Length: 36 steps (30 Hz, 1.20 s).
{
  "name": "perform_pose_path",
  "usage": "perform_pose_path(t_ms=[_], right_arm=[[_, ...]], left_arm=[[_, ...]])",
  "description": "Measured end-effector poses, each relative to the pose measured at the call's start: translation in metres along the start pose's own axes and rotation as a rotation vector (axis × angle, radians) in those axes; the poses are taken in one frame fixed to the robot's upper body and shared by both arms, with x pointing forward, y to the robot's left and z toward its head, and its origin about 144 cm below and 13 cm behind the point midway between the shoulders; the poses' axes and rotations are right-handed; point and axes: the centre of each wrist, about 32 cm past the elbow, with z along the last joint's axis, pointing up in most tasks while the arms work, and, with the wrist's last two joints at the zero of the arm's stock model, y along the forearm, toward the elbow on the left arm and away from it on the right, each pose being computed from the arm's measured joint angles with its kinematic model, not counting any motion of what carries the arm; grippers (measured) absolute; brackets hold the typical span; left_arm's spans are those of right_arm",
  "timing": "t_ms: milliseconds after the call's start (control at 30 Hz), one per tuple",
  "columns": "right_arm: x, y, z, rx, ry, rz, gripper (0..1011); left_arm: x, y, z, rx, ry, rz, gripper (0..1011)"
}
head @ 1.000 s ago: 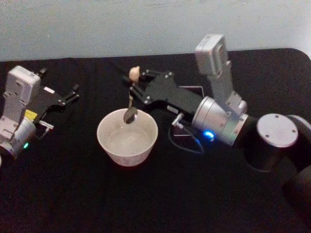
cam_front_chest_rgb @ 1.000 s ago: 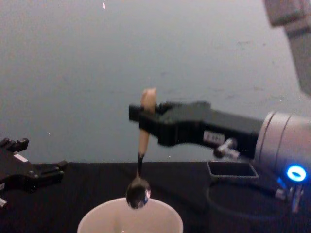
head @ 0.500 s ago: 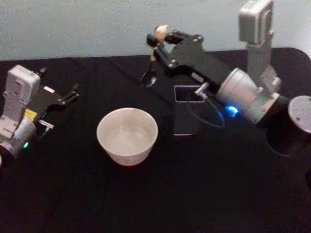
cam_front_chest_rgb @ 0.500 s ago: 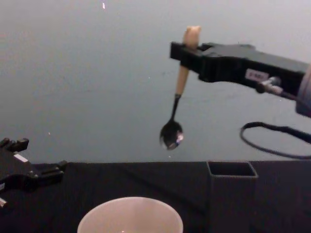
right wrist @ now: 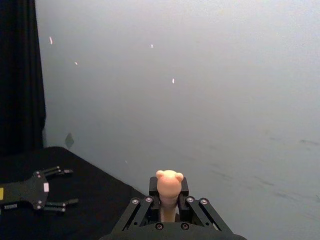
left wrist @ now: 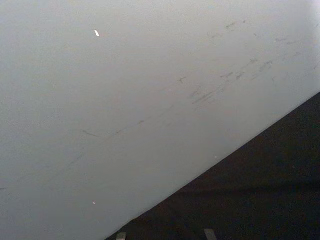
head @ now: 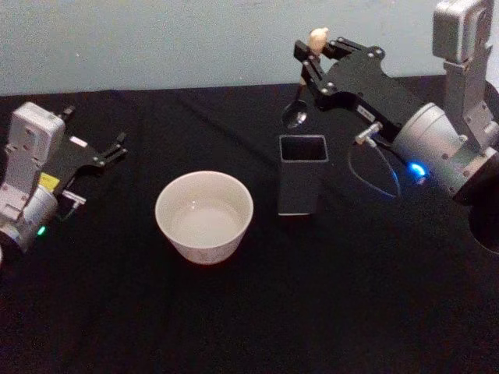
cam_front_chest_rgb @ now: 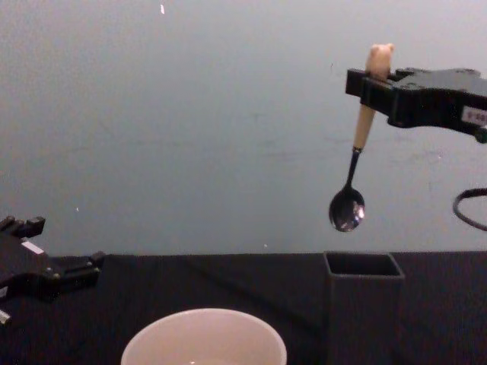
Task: Pick up the stirring spoon with one hand, stir inside the cup, then place it back in its original position.
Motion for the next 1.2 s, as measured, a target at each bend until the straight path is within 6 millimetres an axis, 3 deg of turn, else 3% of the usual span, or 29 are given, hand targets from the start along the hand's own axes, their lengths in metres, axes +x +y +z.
perform_pose_path(t_ms=[467, 1200], right_arm=[[-0.003, -0.005, -0.006, -0.085, -0.003, -0.031, 212], [-0.012, 0.0, -0.032, -0.209, 0.028, -0.018, 212]], left_arm=[[0.0, 0.0, 0.0, 0.0, 0.0, 0.0, 1001], [0.0, 0.0, 0.0, 0.0, 0.0, 0.0, 1001]])
